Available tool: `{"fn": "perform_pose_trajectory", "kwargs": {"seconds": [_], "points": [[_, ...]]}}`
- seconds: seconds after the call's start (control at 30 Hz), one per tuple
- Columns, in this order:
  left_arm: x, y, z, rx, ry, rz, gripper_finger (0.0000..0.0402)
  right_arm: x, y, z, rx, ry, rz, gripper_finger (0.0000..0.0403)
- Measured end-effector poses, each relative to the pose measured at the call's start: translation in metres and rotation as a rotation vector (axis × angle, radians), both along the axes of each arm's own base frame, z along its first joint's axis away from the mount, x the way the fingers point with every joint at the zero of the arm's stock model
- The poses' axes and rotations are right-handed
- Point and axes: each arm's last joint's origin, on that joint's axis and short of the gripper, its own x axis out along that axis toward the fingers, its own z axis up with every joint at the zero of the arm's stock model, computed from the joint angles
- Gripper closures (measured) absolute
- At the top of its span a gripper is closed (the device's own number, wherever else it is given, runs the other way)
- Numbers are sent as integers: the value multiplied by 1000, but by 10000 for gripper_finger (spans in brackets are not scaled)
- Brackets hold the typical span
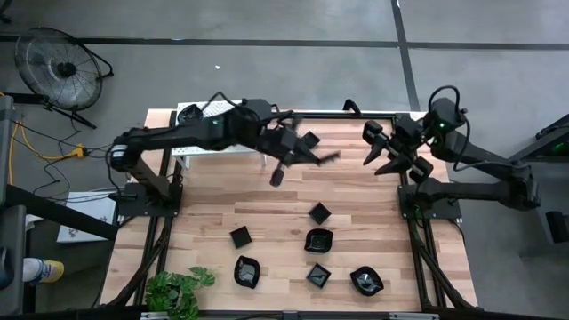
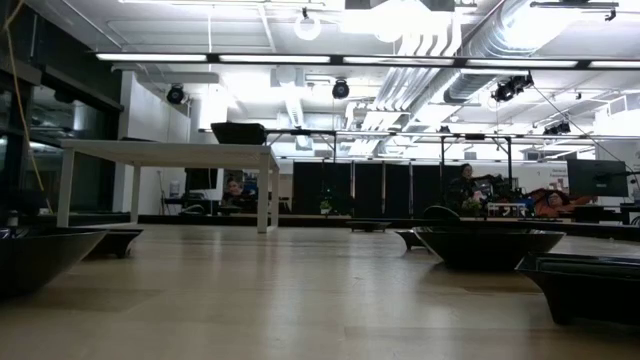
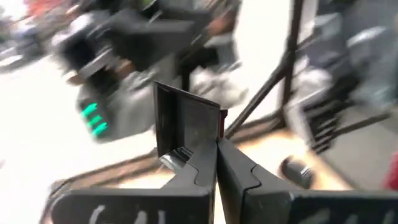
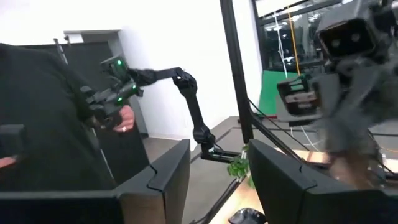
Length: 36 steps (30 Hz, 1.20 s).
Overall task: Pick & Place Mini shaped plates
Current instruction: Put the black square plate on the shelf
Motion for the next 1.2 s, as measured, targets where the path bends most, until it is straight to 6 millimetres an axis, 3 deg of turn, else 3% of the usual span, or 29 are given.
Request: {"fn": "perform_pose_trajectory", "kwargs": {"seconds": [0.3,0.47,0.73,0.93,1.2], "points": [[-57,6,14,138,203,425,401,0,-4,-3,0,25,-14,246],[-82,11,8,227,369,641,401,0,-4,-4,2,31,-14,245],[-105,15,-14,347,664,894,401,1,-5,-6,16,46,-49,245],[-119,16,-25,413,838,974,401,2,-5,-7,24,57,-68,246],[-111,18,-50,523,1073,991,401,2,-6,-7,32,58,-102,246]]}}
